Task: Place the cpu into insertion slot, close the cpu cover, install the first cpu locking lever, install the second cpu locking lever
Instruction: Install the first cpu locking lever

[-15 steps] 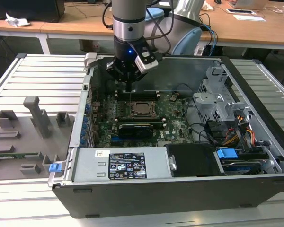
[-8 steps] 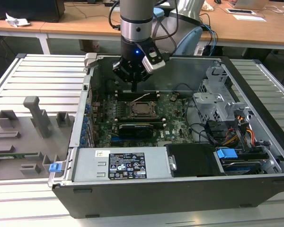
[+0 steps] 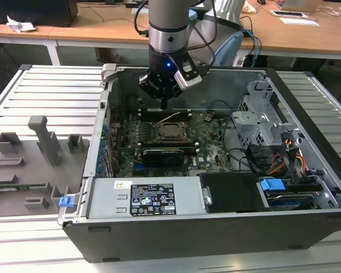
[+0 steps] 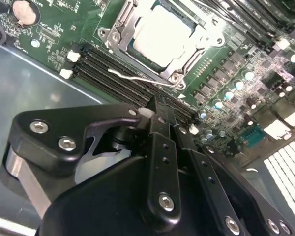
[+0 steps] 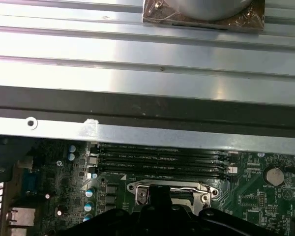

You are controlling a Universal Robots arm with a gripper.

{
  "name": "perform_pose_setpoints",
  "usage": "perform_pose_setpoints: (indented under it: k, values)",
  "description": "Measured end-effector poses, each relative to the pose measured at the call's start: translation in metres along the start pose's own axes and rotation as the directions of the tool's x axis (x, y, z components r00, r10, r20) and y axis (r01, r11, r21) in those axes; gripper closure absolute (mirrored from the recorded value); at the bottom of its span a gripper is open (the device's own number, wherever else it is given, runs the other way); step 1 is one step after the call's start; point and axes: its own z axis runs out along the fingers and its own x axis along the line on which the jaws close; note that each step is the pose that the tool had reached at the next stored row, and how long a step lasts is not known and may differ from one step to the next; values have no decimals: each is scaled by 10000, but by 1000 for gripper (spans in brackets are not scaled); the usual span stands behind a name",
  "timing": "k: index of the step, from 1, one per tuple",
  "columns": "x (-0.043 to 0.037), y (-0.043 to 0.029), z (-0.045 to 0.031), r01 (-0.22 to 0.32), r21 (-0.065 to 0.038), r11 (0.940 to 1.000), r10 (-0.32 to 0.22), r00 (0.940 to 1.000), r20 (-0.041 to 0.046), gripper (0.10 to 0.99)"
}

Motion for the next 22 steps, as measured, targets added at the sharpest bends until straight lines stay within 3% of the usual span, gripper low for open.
perform_pose_setpoints:
  k: [8,22]
  values:
    - [-141,-9,157,-3,3,10000,3,10000,-1,980]
    - [-286,43,268,55,10,10000,-55,10000,-5,980]
